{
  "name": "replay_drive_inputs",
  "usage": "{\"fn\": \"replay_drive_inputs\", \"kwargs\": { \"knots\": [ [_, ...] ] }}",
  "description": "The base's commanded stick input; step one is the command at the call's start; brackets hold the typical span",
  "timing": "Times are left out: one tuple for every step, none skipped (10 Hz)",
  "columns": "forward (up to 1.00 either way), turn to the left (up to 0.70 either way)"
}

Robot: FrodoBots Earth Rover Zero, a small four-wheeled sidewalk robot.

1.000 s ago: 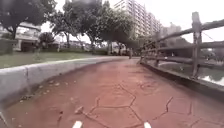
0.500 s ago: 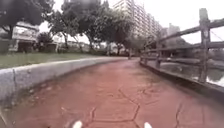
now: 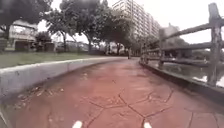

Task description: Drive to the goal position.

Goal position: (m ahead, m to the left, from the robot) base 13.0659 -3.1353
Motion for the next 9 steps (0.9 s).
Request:
{"fn": "replay_drive_inputs", "kwargs": {
  "knots": [
    [0.50, 0.00],
    [0.50, 0.03],
    [0.50, 0.00],
    [0.50, 0.00],
    [0.50, 0.00],
    [0.50, 0.00],
    [0.50, 0.00],
    [0.50, 0.00],
    [0.50, 0.00]
  ]
}}
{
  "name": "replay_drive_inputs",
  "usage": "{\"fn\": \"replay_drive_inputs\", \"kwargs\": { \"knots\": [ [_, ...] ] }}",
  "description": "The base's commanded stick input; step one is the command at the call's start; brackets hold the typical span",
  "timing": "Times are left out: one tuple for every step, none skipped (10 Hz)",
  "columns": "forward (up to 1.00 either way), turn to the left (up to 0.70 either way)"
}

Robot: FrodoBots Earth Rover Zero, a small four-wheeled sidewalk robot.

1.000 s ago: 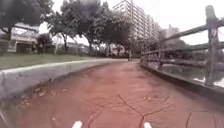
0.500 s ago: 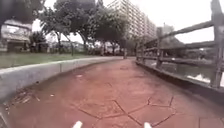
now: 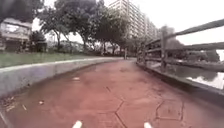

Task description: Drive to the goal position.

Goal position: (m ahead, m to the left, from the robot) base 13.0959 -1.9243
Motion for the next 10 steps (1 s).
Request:
{"fn": "replay_drive_inputs", "kwargs": {
  "knots": [
    [0.50, 0.00],
    [0.50, 0.00],
    [0.50, 0.00],
    [0.50, 0.00],
    [0.50, 0.00],
    [0.50, 0.00],
    [0.50, 0.00],
    [0.50, 0.00],
    [0.50, 0.00],
    [0.50, 0.00]
  ]
}}
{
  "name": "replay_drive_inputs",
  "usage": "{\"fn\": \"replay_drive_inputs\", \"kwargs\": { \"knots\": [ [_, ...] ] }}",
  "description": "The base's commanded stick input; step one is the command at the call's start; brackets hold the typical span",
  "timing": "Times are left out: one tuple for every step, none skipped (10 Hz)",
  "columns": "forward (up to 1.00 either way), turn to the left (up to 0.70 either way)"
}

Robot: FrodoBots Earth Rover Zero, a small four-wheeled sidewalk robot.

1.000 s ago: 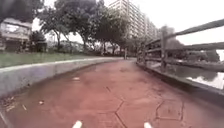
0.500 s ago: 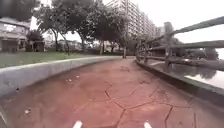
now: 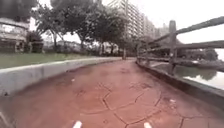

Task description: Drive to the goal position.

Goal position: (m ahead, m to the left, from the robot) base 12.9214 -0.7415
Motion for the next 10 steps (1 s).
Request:
{"fn": "replay_drive_inputs", "kwargs": {
  "knots": [
    [0.50, 0.00],
    [0.50, 0.00],
    [0.50, 0.00],
    [0.50, 0.00],
    [0.50, 0.00],
    [0.50, 0.00],
    [0.50, 0.00],
    [0.50, 0.00],
    [0.50, 0.00],
    [0.50, 0.00]
  ]
}}
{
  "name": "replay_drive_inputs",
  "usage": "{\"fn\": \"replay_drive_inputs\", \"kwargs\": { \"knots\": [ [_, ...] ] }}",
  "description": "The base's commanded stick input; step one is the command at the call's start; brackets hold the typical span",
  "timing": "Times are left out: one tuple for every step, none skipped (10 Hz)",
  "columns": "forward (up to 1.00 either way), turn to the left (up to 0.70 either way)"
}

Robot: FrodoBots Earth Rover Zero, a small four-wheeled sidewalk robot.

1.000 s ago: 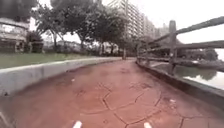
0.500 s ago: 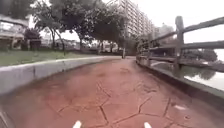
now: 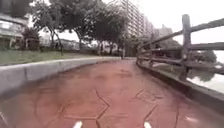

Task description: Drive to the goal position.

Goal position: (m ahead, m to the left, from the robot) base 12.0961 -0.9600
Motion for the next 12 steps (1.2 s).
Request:
{"fn": "replay_drive_inputs", "kwargs": {
  "knots": [
    [0.50, 0.00],
    [0.50, 0.00],
    [0.50, 0.00],
    [0.50, 0.00],
    [0.50, 0.00],
    [0.50, 0.17],
    [0.50, 0.33],
    [0.50, 0.43],
    [0.50, 0.46],
    [0.50, 0.21],
    [0.50, 0.00],
    [0.50, 0.00]
  ]
}}
